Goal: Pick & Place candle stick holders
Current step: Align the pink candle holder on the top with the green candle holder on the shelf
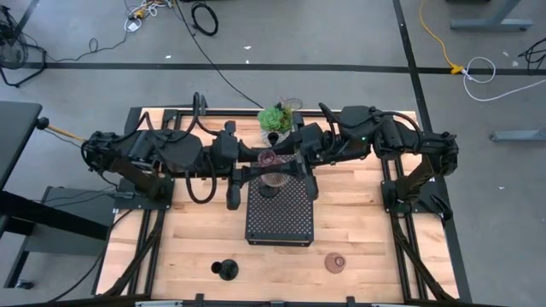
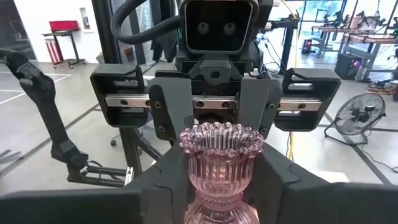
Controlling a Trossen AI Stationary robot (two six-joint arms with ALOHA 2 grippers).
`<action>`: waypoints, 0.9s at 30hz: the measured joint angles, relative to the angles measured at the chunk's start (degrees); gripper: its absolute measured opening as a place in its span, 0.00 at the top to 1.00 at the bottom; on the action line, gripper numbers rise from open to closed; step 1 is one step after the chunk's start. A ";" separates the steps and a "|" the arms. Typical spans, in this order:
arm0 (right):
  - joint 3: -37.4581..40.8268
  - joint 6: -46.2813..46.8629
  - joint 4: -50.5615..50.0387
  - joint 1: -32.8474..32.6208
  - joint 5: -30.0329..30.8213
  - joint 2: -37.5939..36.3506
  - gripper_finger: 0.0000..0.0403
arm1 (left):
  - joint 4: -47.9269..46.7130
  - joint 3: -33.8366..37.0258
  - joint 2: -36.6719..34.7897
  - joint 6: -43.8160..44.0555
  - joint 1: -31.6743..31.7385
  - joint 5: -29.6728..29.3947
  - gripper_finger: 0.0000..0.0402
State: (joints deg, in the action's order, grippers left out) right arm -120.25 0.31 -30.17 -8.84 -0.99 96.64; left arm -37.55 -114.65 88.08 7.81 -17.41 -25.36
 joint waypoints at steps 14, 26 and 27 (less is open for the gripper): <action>0.19 -0.67 -1.51 -0.07 2.75 -1.36 0.70 | -1.30 0.13 -0.07 0.04 0.00 -0.70 0.64; 0.15 -0.49 -11.21 -2.04 12.06 -8.24 0.70 | -3.93 0.15 -2.41 -2.44 -0.79 -3.31 0.65; 0.15 -0.16 -12.42 -2.97 12.91 -8.64 0.70 | -5.10 0.16 -2.78 -2.74 -0.81 -4.53 0.67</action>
State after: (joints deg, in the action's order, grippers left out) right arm -120.09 0.15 -42.59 -11.81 11.92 88.00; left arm -42.65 -114.49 85.30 5.07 -18.22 -29.90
